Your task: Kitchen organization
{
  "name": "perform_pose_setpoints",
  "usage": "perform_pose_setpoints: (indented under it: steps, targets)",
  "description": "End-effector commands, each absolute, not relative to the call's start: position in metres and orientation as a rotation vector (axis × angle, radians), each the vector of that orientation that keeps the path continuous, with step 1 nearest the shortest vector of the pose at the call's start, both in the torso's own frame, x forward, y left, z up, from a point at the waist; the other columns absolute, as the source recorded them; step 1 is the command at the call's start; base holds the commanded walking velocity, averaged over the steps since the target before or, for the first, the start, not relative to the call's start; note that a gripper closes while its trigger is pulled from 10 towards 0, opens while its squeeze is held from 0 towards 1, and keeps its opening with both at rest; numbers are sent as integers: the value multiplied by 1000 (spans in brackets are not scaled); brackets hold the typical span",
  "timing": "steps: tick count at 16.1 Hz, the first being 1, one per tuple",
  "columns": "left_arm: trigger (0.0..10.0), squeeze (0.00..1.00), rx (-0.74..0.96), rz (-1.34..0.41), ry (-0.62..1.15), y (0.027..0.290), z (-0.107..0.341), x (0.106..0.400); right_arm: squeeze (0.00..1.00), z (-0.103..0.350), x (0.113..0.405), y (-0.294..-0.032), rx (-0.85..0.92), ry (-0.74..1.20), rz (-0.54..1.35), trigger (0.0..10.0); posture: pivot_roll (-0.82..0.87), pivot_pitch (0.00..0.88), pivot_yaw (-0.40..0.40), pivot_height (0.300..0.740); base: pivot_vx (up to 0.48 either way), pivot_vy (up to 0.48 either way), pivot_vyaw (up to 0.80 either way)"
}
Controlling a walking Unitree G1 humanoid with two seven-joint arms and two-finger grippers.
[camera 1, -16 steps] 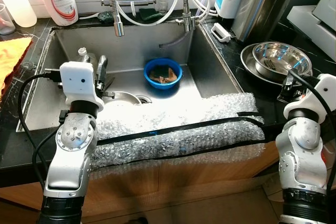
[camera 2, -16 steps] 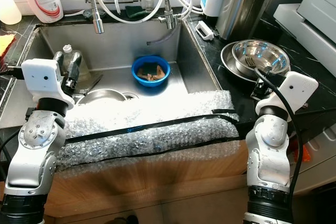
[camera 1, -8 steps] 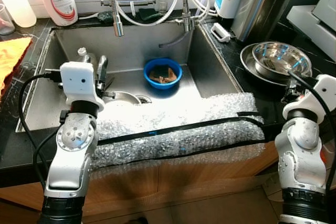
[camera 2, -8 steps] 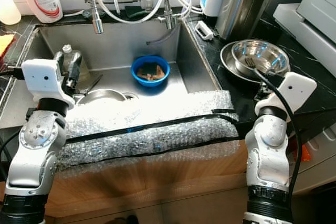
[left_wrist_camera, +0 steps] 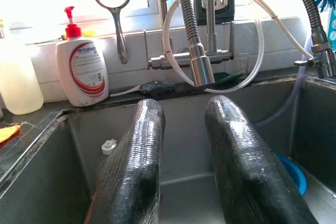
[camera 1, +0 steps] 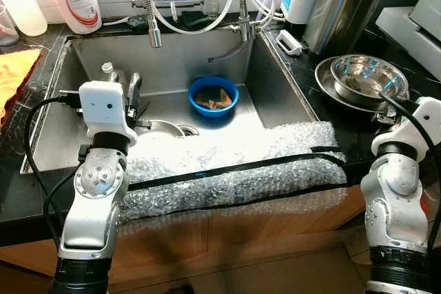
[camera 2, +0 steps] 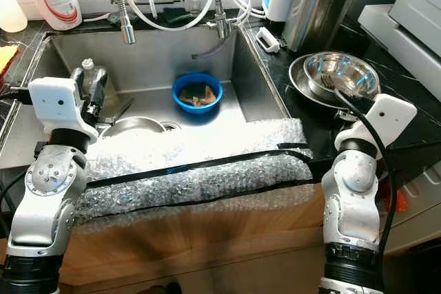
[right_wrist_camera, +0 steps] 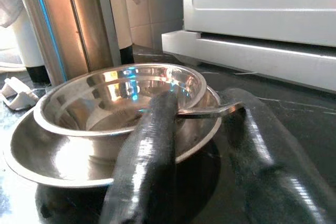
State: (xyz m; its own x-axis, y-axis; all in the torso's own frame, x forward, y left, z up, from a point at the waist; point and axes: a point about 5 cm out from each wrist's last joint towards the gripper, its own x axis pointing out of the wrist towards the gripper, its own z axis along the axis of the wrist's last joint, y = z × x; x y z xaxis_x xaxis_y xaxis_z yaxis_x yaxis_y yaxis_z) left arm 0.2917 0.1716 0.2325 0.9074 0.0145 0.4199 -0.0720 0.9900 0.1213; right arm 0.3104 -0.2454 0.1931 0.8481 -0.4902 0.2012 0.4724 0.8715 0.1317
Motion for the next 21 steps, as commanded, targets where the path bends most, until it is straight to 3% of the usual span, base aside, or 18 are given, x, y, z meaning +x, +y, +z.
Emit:
perform_pose_setpoints:
  steps: [1,15,16,17,21]
  targets:
    - [10000,0,149,43,-440,171,235,292,0,199,312,-245,89,-262,-503,0,64,138,-47,740,0,0,0]
    - [10000,0,152,57,-464,172,240,292,0,230,313,-228,121,-455,-408,0,66,126,-50,740,0,0,0]
    - [10000,0,151,60,-467,172,241,292,0,236,313,-224,104,-475,-394,3529,64,126,-51,740,0,0,0]
    - [10000,0,149,63,-471,172,241,292,0,243,313,-220,89,-503,-372,10000,64,125,-50,740,0,0,0]
    - [10000,0,142,104,-490,177,246,291,0,267,310,-200,156,-621,-220,10000,64,127,-51,740,0,0,0]
